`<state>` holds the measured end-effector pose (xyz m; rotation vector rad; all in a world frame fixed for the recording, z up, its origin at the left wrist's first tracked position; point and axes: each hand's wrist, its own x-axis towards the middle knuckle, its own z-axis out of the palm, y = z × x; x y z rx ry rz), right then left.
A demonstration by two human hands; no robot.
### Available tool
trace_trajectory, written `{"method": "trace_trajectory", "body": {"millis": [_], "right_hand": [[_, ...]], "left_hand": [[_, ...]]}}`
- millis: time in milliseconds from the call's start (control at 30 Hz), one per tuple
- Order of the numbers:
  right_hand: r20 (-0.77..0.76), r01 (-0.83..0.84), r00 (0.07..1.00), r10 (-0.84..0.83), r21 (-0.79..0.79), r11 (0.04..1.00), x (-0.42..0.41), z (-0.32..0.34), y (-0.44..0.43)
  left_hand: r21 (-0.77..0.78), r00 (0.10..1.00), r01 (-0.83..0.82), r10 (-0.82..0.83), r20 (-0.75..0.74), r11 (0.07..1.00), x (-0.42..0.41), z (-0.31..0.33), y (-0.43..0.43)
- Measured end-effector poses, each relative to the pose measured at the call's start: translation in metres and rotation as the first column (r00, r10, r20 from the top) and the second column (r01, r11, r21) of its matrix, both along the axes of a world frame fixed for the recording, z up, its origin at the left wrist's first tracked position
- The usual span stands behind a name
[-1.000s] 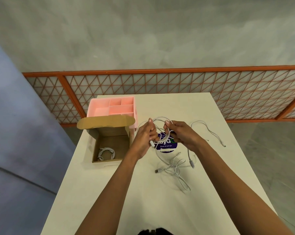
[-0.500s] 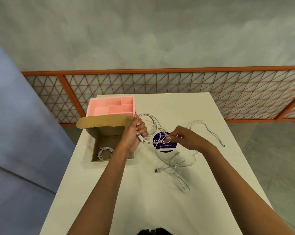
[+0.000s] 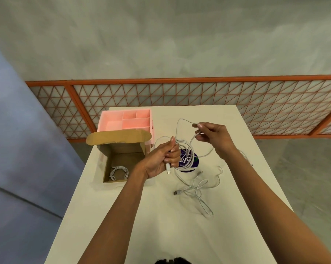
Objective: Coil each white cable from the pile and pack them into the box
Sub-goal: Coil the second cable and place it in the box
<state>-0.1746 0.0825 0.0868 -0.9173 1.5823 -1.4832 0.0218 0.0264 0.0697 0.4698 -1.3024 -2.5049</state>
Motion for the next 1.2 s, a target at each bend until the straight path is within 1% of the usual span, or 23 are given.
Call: {"method": "trace_trajectory", "body": {"millis": [100, 200, 333, 400, 467, 567, 667, 767, 833, 967, 1000, 1067, 1133, 1200], "right_hand": [[0.125, -0.027, 0.992, 0.028, -0.009, 1.0, 0.004, 0.004, 0.0], [0.194, -0.04, 0.98, 0.037, 0.013, 0.999, 0.009, 0.004, -0.001], [0.276, -0.157, 0.954, 0.114, 0.139, 0.978, 0.02, 0.002, 0.0], [0.288, -0.239, 0.941, 0.175, 0.204, 0.949, 0.026, 0.001, 0.002], [0.249, -0.299, 0.938, 0.239, 0.239, 0.924, 0.03, 0.001, 0.005], [0.159, -0.33, 0.942, 0.296, 0.27, 0.904, 0.034, 0.001, 0.006], [0.006, -0.383, 0.916, 0.402, 0.319, 0.867, 0.034, 0.002, 0.008], [-0.071, -0.425, 0.88, 0.47, 0.325, 0.845, 0.034, 0.007, 0.01], [-0.137, -0.391, 0.881, 0.453, 0.33, 0.859, 0.036, 0.009, 0.009], [-0.369, -0.249, 0.835, 0.409, 0.409, 0.878, 0.042, 0.01, 0.005], [-0.395, -0.205, 0.834, 0.385, 0.427, 0.881, 0.042, 0.01, 0.004], [-0.387, -0.145, 0.86, 0.331, 0.437, 0.888, 0.044, 0.011, 0.003], [-0.38, -0.105, 0.883, 0.277, 0.415, 0.904, 0.047, 0.012, 0.003], [-0.419, -0.051, 0.877, 0.234, 0.402, 0.914, 0.049, 0.012, 0.0]], "left_hand": [[0.011, 1.0, 0.016, -0.016, -0.003, 1.0, 0.001, 0.0, 0.0], [0.02, 1.0, 0.027, -0.027, -0.001, 0.999, 0.003, 0.001, -0.001], [-0.009, 1.0, 0.015, -0.015, 0.016, 1.0, 0.001, 0.001, -0.001], [-0.05, 0.998, -0.03, 0.033, 0.052, 0.998, 0.0, -0.001, -0.002], [-0.111, 0.988, -0.098, 0.11, 0.109, 0.989, 0.0, -0.004, -0.003], [-0.175, 0.965, -0.174, 0.203, 0.164, 0.969, 0.0, -0.008, -0.001], [-0.207, 0.951, -0.218, 0.255, 0.173, 0.954, -0.002, -0.011, 0.001], [-0.224, 0.94, -0.253, 0.294, 0.173, 0.941, -0.003, -0.011, 0.001], [-0.248, 0.937, -0.266, 0.31, 0.163, 0.932, -0.003, -0.012, 0.0], [-0.302, 0.919, -0.304, 0.362, 0.158, 0.904, -0.005, -0.016, -0.003], [-0.317, 0.91, -0.319, 0.382, 0.159, 0.893, -0.005, -0.017, -0.003], [-0.346, 0.897, -0.342, 0.413, 0.155, 0.873, -0.005, -0.02, -0.004], [-0.367, 0.887, -0.36, 0.436, 0.149, 0.858, -0.006, -0.021, -0.004], [-0.375, 0.876, -0.383, 0.46, 0.141, 0.844, -0.009, -0.021, -0.004]]}}
